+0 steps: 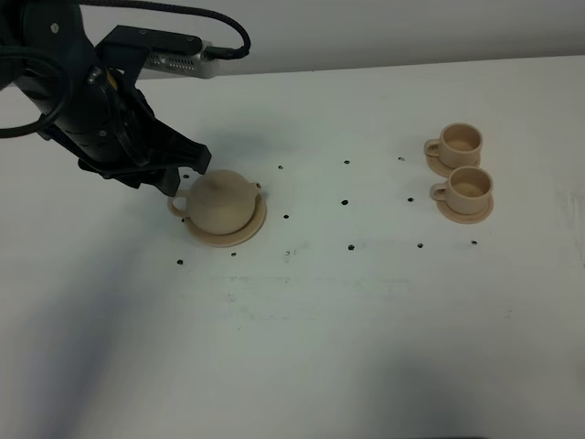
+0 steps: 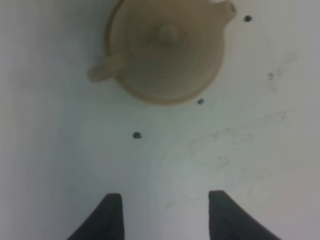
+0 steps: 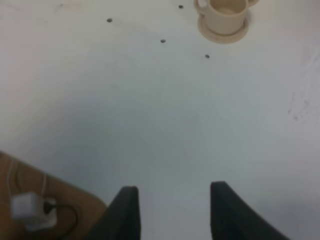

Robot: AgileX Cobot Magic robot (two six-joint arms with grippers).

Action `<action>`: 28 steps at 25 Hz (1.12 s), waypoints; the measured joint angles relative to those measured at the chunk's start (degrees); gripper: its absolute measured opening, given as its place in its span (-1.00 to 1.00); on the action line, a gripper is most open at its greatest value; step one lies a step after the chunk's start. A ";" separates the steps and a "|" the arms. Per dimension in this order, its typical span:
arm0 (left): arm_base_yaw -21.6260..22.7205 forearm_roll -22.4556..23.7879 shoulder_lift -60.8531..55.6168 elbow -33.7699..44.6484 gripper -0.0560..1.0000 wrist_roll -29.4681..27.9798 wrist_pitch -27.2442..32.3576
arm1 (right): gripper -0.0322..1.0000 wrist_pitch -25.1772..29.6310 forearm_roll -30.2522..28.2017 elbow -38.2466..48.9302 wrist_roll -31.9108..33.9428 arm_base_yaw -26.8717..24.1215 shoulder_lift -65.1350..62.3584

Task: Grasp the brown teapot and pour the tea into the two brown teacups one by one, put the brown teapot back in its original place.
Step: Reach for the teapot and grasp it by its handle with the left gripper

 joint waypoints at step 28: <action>0.00 10.54 17.66 -18.53 -0.09 -3.05 2.98 | -0.30 1.34 3.00 0.04 0.30 -18.73 -1.79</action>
